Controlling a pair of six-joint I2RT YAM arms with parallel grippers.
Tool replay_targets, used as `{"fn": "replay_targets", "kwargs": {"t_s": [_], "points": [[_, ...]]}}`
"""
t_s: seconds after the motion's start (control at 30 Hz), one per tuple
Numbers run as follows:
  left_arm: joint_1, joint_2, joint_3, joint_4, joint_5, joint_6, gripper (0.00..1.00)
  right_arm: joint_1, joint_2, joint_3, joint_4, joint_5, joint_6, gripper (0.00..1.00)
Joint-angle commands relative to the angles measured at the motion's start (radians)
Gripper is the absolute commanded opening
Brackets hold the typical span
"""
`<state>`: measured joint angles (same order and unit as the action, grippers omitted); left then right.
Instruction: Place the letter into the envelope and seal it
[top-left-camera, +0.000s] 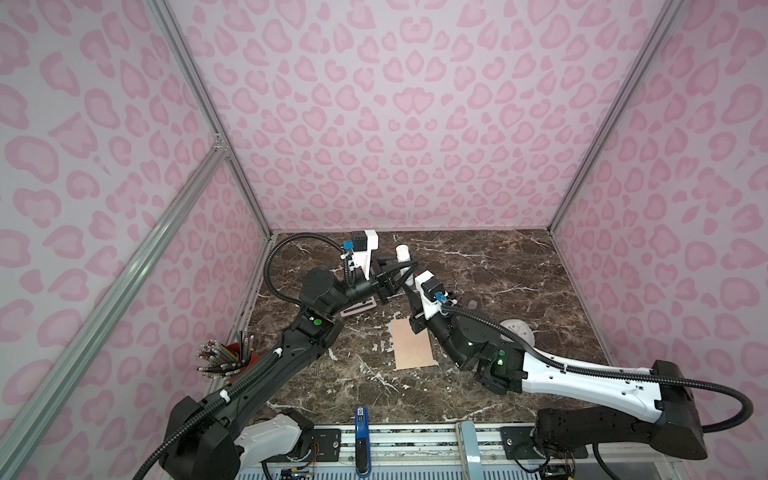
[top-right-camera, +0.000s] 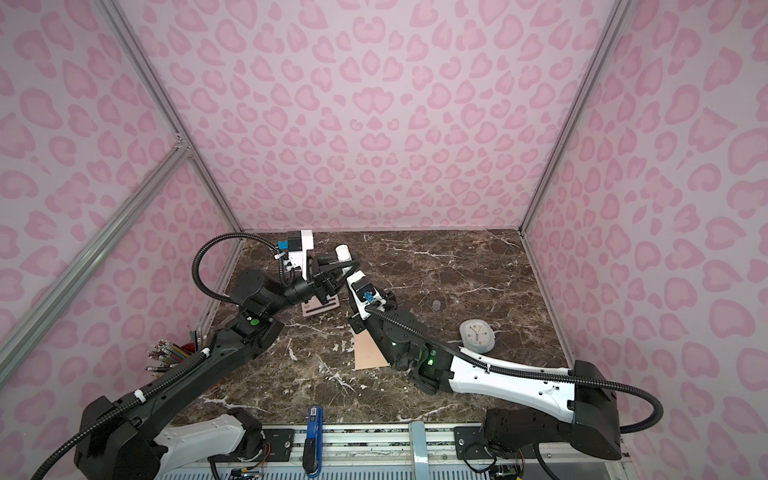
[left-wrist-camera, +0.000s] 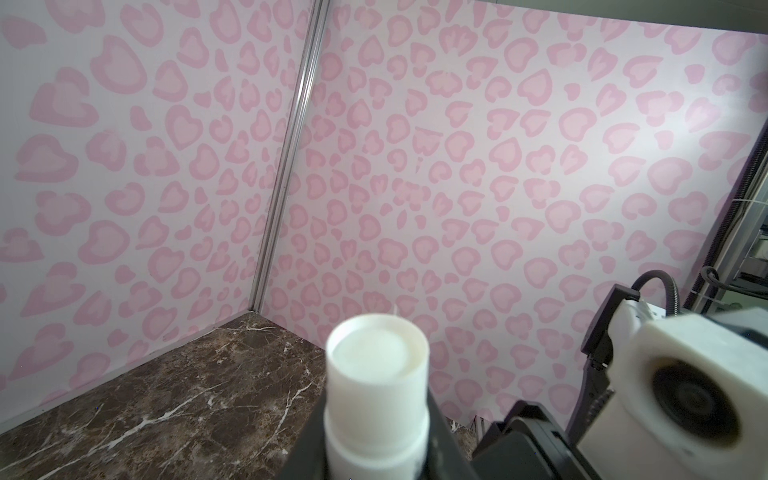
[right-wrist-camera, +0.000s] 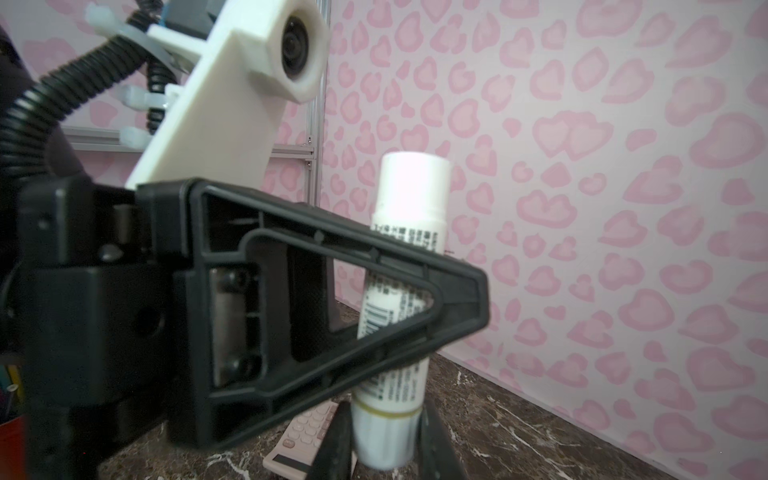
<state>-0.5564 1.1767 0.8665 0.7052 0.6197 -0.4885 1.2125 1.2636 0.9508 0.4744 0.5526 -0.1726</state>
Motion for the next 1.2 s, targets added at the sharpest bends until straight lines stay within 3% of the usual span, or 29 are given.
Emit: {"fn": "replay_targets", "kwargs": {"t_s": [0.0, 0.27, 0.57, 0.73, 0.8, 0.97, 1.17], "points": [[0.000, 0.005, -0.010, -0.098, -0.062, 0.034, 0.04, 0.033, 0.017, 0.028, 0.138, -0.010, -0.079, 0.20], [-0.001, -0.024, -0.001, -0.157, -0.105, 0.085, 0.04, 0.036, -0.007, 0.019, 0.075, -0.001, -0.055, 0.28], [0.001, -0.015, 0.037, -0.190, -0.114, 0.113, 0.04, -0.068, -0.093, -0.042, -0.150, -0.295, 0.081, 0.38], [0.003, -0.008, 0.051, -0.193, -0.091, 0.110, 0.04, -0.145, -0.158, -0.114, -0.161, -0.445, 0.159, 0.39], [0.005, -0.001, 0.060, -0.180, -0.051, 0.098, 0.04, -0.194, -0.180, -0.143, -0.136, -0.532, 0.202, 0.39], [0.025, 0.054, 0.073, -0.027, 0.173, -0.022, 0.04, -0.344, -0.192, -0.213, 0.026, -0.815, 0.386, 0.39], [0.029, 0.108, 0.077, 0.119, 0.303, -0.134, 0.03, -0.421, -0.182, -0.259, 0.191, -0.985, 0.505, 0.40]]}}
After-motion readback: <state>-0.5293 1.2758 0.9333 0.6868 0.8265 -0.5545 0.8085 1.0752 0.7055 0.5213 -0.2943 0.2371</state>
